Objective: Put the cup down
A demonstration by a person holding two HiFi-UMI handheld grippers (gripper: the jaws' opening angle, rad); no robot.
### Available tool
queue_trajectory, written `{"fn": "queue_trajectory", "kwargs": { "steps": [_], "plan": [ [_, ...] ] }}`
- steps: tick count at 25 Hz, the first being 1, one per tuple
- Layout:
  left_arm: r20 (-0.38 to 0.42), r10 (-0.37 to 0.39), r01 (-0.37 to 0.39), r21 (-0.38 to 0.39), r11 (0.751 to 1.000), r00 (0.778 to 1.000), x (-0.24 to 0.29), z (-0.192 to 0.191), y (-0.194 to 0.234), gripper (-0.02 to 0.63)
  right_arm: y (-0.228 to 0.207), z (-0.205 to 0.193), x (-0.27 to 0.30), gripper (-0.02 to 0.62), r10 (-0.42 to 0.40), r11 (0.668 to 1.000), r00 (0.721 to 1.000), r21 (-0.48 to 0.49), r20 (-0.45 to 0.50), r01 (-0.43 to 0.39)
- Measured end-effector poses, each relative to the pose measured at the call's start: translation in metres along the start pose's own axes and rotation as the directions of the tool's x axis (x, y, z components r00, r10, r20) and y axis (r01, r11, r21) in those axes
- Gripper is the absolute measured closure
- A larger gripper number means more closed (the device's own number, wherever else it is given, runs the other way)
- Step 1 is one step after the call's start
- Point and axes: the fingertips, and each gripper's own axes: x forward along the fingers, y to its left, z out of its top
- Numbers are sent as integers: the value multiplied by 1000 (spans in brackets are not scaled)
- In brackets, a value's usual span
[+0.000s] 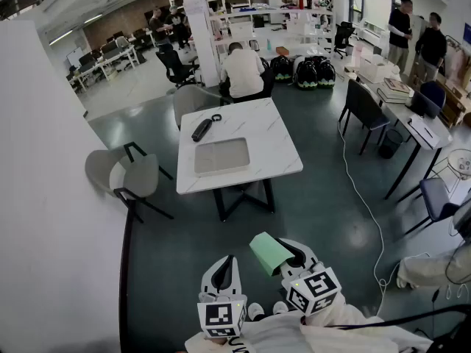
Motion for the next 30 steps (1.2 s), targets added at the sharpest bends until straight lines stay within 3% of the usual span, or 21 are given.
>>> {"fn": "queue_trajectory", "kwargs": {
  "steps": [14, 30],
  "plan": [
    [-26, 15, -15, -13, 1000, 1000, 9, -4, 1, 595, -2, -2, 10, 577, 48, 999, 999, 27, -14, -48],
    [-49, 29, -29, 2, 1000, 998, 44, -17, -20, 595, -54, -3, 13, 575, 48, 998, 999, 28, -10, -48]
  ]
}}
